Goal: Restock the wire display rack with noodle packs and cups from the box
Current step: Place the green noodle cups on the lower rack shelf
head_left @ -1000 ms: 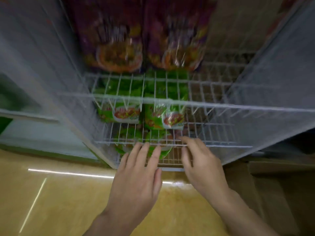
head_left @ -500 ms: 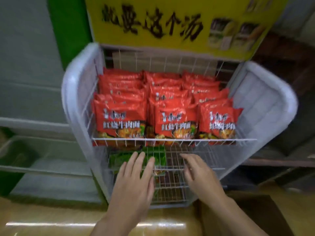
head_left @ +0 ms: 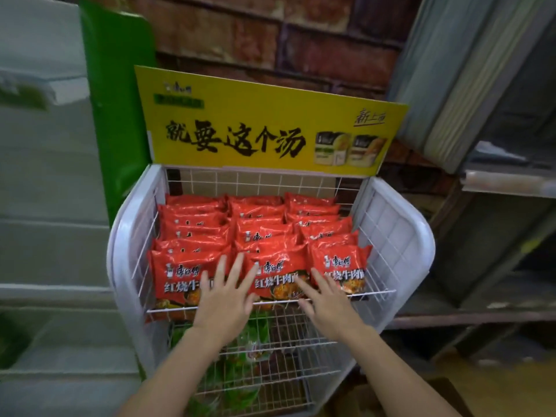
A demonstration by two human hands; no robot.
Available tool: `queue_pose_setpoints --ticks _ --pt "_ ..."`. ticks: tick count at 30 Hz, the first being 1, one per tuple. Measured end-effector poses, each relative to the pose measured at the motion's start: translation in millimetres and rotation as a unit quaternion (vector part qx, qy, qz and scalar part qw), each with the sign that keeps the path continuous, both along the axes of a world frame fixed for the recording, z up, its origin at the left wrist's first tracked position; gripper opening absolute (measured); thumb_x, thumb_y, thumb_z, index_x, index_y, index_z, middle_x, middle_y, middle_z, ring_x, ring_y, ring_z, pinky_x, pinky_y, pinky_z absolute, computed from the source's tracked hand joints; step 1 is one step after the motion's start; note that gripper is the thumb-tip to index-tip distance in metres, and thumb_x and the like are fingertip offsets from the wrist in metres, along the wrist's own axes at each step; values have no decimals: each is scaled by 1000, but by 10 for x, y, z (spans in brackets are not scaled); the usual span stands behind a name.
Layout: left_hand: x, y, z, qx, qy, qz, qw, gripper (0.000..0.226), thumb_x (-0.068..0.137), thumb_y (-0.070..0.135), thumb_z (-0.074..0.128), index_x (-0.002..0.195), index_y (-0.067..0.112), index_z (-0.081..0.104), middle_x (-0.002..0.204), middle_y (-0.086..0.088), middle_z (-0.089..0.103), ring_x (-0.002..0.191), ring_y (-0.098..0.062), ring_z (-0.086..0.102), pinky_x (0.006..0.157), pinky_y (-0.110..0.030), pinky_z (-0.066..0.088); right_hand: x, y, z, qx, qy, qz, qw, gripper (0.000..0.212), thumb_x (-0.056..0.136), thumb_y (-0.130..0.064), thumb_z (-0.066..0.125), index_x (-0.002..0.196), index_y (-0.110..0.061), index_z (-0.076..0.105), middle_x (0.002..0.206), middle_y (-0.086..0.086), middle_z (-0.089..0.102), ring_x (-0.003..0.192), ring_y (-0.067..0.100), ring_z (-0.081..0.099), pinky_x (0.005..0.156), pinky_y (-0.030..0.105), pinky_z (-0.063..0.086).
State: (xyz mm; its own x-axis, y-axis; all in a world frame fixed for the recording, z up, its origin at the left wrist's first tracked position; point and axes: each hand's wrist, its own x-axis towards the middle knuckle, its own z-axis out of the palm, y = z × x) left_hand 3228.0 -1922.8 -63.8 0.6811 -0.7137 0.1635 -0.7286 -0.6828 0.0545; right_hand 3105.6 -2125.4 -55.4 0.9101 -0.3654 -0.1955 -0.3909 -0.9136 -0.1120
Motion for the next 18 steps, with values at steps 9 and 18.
queue_pose_setpoints --ticks 9,18 --pt "-137 -430 37 15 -9 69 997 73 53 22 91 120 6 68 127 -25 60 118 -46 57 83 -66 50 -220 -602 -163 76 -176 61 980 46 98 -29 51 144 -30 44 160 -5 23 148 16 20 119 45 27" --pt "-45 -1019 -11 65 -15 44 997 116 43 39 96 142 18 39 133 -20 59 117 -45 58 92 -65 46 -115 -992 -246 12 -182 72 981 74 95 -17 54 156 -30 15 164 4 -3 151 27 3 117 39 15"
